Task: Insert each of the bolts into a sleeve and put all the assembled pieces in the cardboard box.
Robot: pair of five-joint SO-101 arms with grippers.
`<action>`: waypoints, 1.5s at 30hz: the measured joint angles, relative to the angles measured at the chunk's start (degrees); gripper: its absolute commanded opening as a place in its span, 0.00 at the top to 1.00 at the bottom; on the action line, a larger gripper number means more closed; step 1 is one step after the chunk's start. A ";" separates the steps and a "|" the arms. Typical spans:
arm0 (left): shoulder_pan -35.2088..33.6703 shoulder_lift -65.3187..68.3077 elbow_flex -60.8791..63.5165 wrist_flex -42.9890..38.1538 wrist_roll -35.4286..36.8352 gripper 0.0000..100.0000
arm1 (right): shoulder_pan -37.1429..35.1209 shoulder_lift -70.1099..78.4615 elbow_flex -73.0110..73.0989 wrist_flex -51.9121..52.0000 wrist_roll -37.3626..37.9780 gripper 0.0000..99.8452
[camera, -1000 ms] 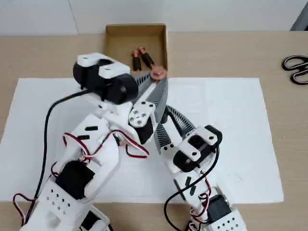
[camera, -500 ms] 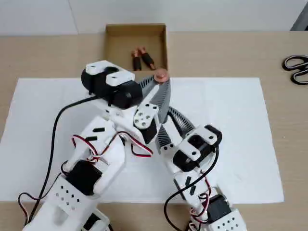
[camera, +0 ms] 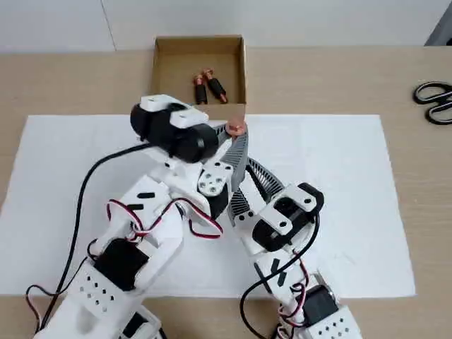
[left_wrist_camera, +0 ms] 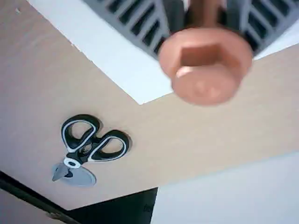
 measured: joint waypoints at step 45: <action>-26.20 -34.46 20.40 7.56 -11.16 0.99 | 10.73 0.26 -8.53 31.21 -0.09 1.00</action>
